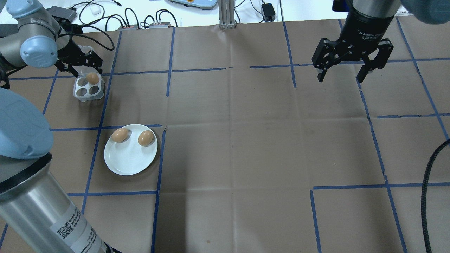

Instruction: Place egg on plate

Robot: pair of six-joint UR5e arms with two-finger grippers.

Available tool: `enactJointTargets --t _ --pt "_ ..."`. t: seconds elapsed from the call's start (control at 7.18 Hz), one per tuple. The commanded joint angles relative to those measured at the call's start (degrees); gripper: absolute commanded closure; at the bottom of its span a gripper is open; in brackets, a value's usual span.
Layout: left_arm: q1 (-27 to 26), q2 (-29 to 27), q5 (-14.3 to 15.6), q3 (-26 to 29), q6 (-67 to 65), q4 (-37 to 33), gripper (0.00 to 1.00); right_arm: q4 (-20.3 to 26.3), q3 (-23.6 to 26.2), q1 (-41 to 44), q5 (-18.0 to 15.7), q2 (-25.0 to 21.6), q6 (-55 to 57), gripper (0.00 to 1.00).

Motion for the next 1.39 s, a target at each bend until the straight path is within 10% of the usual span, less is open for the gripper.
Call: enactJointTargets --t 0.0,1.25 --pt "0.3 0.08 0.06 -2.55 0.18 3.13 0.02 0.0 0.0 0.0 0.05 0.0 0.0 0.0" --pt "0.12 1.83 0.15 -1.85 0.09 2.6 0.97 0.0 0.0 0.0 0.05 0.0 0.0 0.0"
